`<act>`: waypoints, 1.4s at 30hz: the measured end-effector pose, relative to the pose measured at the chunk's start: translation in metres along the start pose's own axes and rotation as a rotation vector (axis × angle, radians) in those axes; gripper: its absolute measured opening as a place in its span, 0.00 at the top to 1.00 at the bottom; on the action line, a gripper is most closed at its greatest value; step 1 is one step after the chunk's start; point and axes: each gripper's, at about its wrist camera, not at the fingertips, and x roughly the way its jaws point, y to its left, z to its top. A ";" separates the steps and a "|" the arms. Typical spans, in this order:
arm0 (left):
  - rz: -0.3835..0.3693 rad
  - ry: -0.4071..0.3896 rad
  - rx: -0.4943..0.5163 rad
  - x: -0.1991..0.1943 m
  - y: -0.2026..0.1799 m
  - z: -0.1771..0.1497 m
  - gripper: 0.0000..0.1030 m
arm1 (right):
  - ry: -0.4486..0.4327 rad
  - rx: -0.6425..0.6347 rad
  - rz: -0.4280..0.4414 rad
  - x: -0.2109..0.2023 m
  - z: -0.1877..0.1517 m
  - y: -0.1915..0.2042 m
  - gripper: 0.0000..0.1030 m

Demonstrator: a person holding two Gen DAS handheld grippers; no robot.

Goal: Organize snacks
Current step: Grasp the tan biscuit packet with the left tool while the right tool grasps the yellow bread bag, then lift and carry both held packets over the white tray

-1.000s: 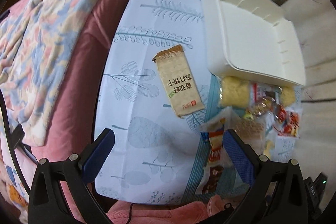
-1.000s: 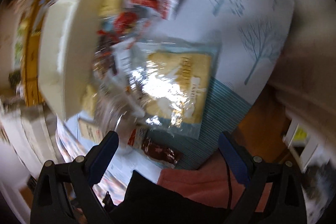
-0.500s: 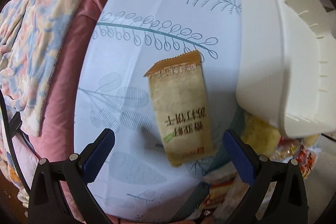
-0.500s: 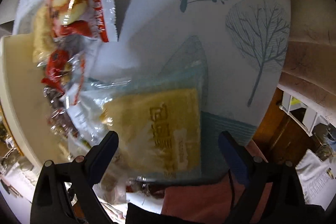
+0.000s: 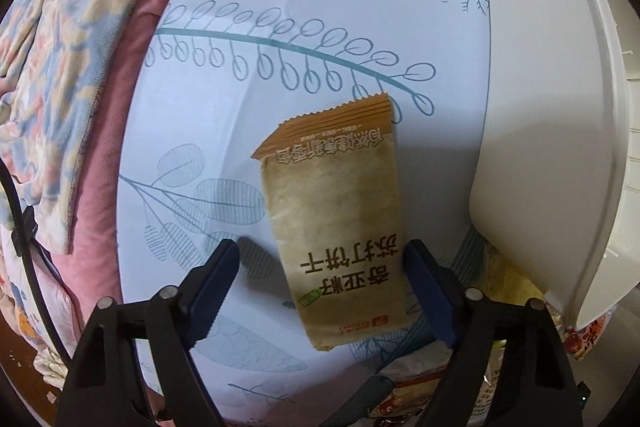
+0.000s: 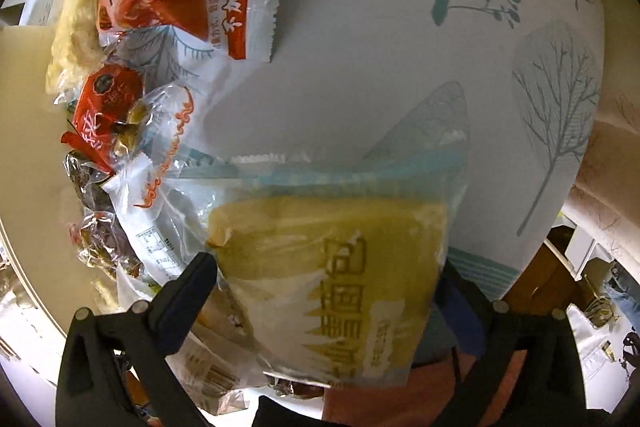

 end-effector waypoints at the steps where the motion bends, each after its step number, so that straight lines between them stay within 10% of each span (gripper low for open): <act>1: 0.006 0.001 -0.002 0.000 -0.001 -0.001 0.23 | -0.001 -0.004 -0.002 0.003 0.002 0.004 0.00; 13: 0.004 -0.018 -0.030 -0.006 -0.002 -0.008 0.47 | -0.008 -0.044 -0.021 0.003 -0.004 0.023 0.09; 24: -0.030 0.072 -0.043 0.001 0.016 -0.031 0.49 | -0.016 -0.090 0.013 0.004 -0.037 0.014 0.18; 28: -0.062 0.093 -0.034 -0.004 0.026 -0.052 0.49 | -0.064 -0.137 0.065 -0.007 -0.055 0.016 0.39; 42: -0.132 -0.050 0.120 -0.073 0.052 -0.111 0.49 | -0.283 -0.237 0.168 -0.050 -0.120 -0.021 0.54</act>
